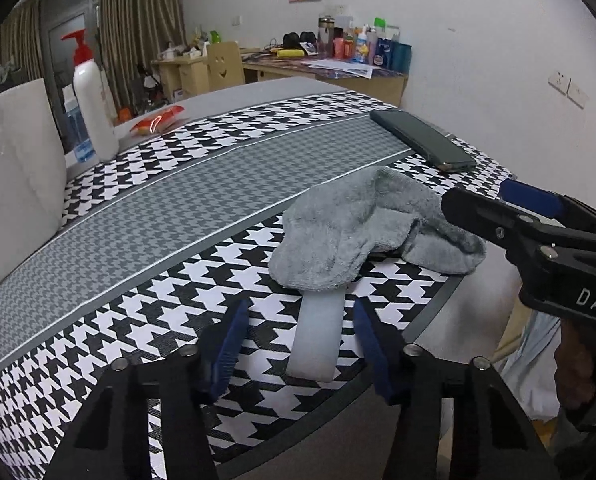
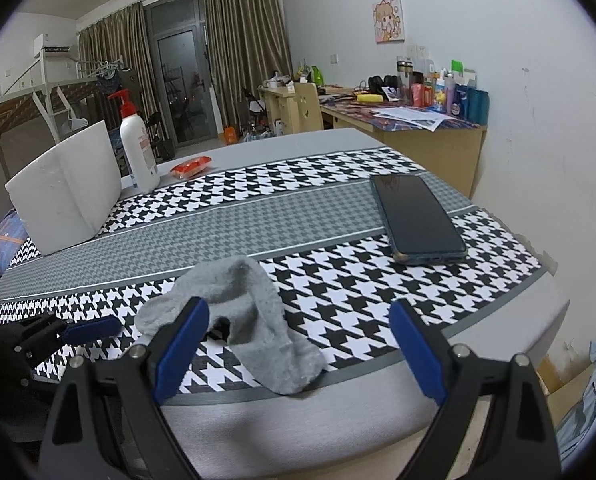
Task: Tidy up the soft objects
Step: 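Lower both tools, left toward the white cylinder, right toward the grey sock, then close the left tool on the white cylinder while the right tool grasps the grey sock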
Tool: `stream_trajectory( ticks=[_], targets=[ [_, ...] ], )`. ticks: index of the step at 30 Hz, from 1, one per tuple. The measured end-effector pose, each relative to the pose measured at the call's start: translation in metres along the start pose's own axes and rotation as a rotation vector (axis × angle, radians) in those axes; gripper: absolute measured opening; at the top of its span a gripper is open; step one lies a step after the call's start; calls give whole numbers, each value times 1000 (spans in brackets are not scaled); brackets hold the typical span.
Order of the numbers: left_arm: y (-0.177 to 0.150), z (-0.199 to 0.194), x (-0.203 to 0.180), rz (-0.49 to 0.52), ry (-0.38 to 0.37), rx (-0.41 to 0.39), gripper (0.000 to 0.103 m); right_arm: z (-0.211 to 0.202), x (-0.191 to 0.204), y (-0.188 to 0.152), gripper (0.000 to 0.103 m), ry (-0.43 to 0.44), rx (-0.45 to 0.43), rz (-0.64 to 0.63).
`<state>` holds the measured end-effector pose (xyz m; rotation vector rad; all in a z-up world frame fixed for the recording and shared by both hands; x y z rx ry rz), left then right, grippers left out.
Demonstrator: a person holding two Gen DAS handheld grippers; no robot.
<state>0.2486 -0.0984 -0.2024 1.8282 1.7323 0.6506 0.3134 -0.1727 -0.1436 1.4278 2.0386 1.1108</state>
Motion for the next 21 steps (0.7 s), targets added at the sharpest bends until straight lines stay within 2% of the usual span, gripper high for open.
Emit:
stream_trajectory(
  ticks=[5,7,8,10,16,21],
  targets=[
    [1,1,-4,22,16,-1,37,1,-2,-3,94,4,11,6],
    [0,0,-7,31,9,3,25,1,-3,-3,94,7,11,9],
    [0,0,-10,38,6,5,23,1,-3,-3,94,8,10,12],
    [-1,0,-11,50,15,2,22,2,-3,-3,94,12,11,17],
    [0,-4,-5,12,-31,2,19,9,10,1,94,33,11,-21],
    [-1,-4,-5,8,-32,2,19,26,23,1,94,75,48,-31]
  ],
)
Point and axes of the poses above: each gripper's, at about its wrist camera, not at the fingertips, and z roughly the way its jaws point, x to its left, y to its top, the point moved 10 cm from there along z, roughly the way its jaws point
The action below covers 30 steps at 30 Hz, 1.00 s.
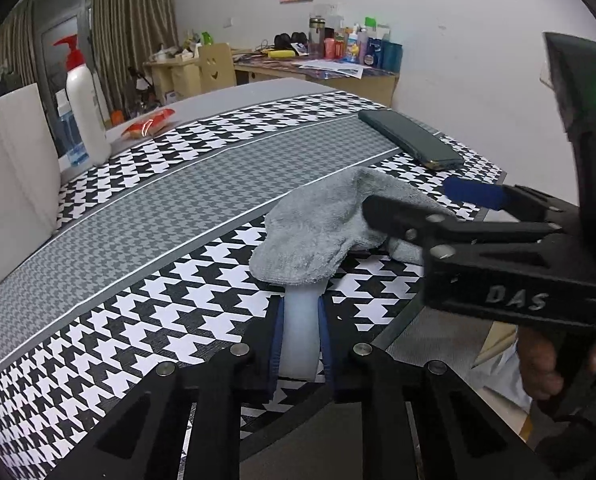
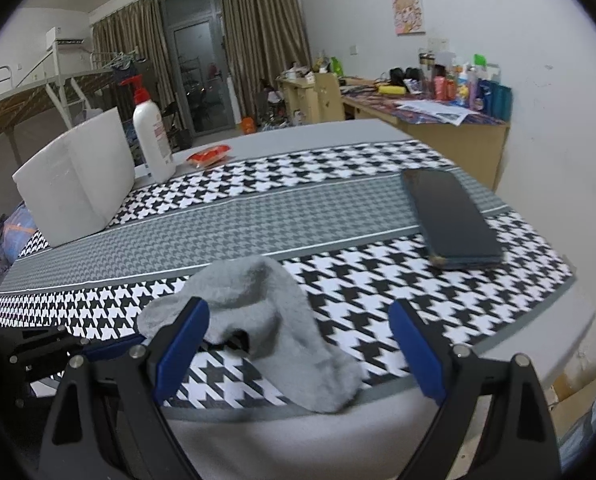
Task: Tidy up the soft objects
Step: 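Close the left tool on the white cylinder while the right tool grasps the grey sock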
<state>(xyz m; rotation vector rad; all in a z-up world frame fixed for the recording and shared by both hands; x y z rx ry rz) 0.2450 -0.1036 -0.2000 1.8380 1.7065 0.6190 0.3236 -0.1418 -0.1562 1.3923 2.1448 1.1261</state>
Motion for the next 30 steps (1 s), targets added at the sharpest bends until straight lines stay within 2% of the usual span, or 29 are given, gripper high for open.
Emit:
stream_trajectory(
  ticks=[5,8,12,15,16,17,20,30],
  targets=[
    [0,0,0,-4,-5,0,19,13,4,-4,91,12,43,-6],
    [0,0,0,1,-3,-1,19,21,5,-7,77,20,79,-7],
    [0,0,0,-1,-6,-1,19,25,7,-10,65,15,96,-23],
    [0,0,-1,0,-5,-3,19,24,11,-12,43,8,108,-50],
    [-1,0,-1,0,-5,-4,19,23,11,-14,28,8,116,-58],
    [0,-1,0,-1,-5,-5,19,22,12,-14,18,16,121,-54],
    [1,-4,-1,2,-5,-13,18,18,11,-14,13,35,124,-29],
    [3,-19,13,-30,32,-43,18,-19,3,11,12,25,20,21]
  ],
)
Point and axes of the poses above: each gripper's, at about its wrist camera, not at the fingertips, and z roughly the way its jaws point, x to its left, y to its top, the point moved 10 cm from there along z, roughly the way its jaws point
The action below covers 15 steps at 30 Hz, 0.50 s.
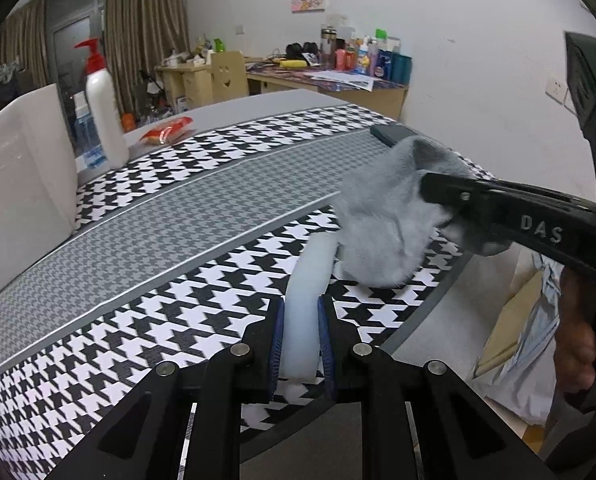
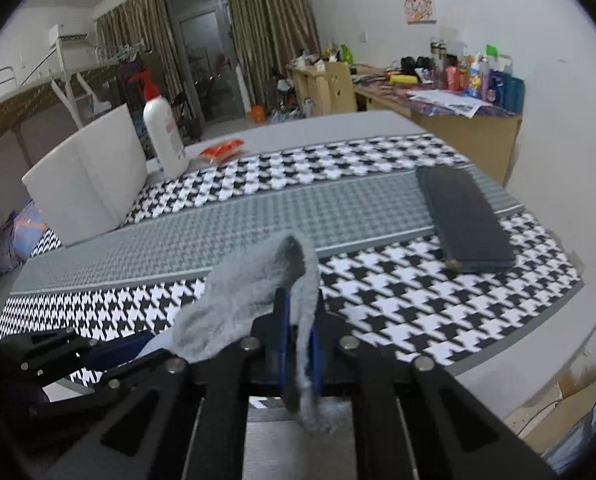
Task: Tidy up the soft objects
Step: 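Close the left tool on the white cylinder while the right tool grasps the grey sock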
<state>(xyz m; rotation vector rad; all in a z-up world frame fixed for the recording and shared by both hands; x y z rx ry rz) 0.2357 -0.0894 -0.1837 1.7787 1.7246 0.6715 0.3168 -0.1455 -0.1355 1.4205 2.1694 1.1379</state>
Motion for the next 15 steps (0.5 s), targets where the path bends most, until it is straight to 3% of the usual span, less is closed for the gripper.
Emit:
stream_trajectory(
  ticks=[15],
  targets=[
    [7,-20,16,-18,41,-47,18,-15,15,7,12,39,-31,-3]
  ],
)
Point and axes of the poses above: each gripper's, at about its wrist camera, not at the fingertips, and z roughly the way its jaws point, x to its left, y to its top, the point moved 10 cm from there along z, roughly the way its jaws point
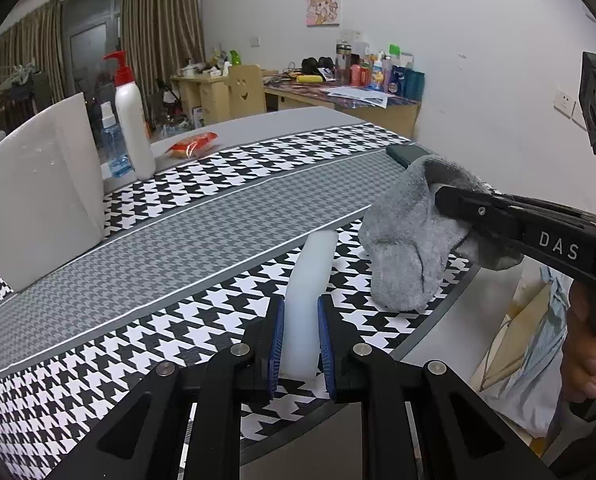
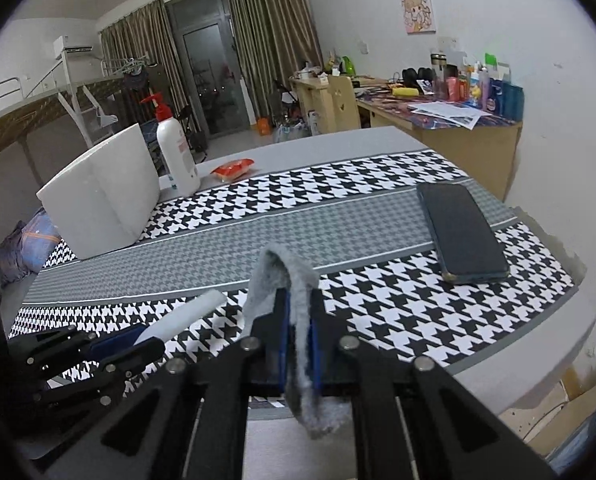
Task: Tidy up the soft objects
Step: 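Close the left tool on the white cylinder while the right tool grasps the grey sock, then lift and carry the white cylinder and grey sock toward the foam box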
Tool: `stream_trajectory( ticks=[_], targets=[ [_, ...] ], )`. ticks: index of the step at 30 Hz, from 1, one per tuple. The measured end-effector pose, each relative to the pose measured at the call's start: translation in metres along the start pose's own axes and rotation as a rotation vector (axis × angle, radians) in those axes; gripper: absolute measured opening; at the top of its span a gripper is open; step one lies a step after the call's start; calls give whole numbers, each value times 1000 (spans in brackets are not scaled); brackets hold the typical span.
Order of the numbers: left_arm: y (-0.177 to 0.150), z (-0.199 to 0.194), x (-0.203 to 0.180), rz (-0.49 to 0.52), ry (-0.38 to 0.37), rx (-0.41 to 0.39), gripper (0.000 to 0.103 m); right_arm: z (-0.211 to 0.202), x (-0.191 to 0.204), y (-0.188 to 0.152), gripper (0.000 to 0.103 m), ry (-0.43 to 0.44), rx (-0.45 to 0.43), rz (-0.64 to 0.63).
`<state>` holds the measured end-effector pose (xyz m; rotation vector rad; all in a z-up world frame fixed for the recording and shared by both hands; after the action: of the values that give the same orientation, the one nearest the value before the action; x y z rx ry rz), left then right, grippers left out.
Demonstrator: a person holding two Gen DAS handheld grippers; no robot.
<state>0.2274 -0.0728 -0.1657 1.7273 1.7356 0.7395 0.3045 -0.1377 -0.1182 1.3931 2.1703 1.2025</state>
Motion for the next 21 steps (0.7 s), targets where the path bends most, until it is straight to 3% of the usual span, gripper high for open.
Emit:
stream_trajectory(
  ticks=[21],
  targets=[
    [9,-19,28,-37,66,-53,18,-8,25,12,12,42,-37,-21]
  ],
)
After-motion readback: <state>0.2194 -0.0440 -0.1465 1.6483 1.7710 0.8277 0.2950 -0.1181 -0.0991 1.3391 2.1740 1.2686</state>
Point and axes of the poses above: each gripper's, at about its wrist camera, not at the fingertips, and z roughly the way its jaws point, x to its left, y to its top, the point moved 10 cm from there along z, roughly the way its jaws point
